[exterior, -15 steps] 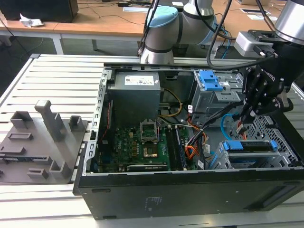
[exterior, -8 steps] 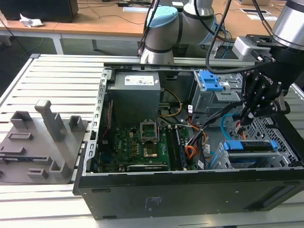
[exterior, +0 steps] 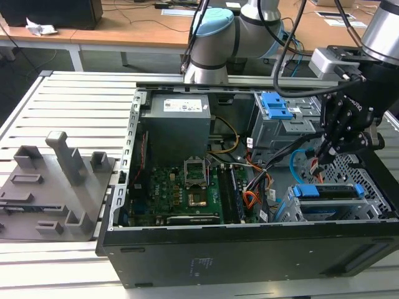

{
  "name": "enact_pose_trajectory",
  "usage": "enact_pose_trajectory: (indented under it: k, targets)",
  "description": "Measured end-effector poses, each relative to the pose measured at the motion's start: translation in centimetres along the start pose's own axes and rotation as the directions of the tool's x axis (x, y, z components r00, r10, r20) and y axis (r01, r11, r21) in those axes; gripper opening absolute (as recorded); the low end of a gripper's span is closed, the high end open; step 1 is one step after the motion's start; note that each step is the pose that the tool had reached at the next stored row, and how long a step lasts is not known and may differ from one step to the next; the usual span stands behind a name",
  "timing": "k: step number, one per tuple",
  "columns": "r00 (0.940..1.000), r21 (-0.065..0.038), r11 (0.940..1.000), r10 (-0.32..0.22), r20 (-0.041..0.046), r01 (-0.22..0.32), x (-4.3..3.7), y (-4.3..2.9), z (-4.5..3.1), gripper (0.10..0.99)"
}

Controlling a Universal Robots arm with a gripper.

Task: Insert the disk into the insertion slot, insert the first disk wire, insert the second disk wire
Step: 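Insert the first disk wire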

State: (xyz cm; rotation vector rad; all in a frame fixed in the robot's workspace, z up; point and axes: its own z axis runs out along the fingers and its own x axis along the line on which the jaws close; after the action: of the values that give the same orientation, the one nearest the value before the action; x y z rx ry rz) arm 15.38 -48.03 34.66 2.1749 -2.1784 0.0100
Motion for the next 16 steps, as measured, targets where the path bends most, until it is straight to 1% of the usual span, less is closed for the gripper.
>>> enact_pose_trajectory:
  k: [1, 4, 5, 9, 12, 13, 15, 16]
  targets:
    - [1.0000, 0.000, 1.0000, 0.000, -0.0003, 0.000, 0.01, -0.06, -0.14, 0.165]
    - [1.0000, 0.000, 1.0000, 0.000, -0.0001, 0.000, 0.07, -0.01, -1.41, 0.165]
    - [1.0000, 0.000, 1.0000, 0.000, -0.0001, 0.000, 0.11, 0.02, -2.09, 0.165]
    - [1.0000, 0.000, 1.0000, 0.000, -0.0004, 0.000, 0.15, 0.02, -2.23, 0.165]
    - [1.0000, 0.000, 1.0000, 0.000, -0.0002, 0.000, 0.70, 0.02, -2.19, 0.165]
    - [1.0000, 0.000, 1.0000, 0.000, -0.0002, 0.000, 1.04, 0.02, -2.18, 0.165]
    - [1.0000, 0.000, 1.0000, 0.000, 0.0000, 0.000, 1.40, 0.02, -2.15, 0.165]
    - [1.0000, 0.000, 1.0000, 0.000, -0.0002, 0.000, 1.75, 0.01, -2.14, 0.165]
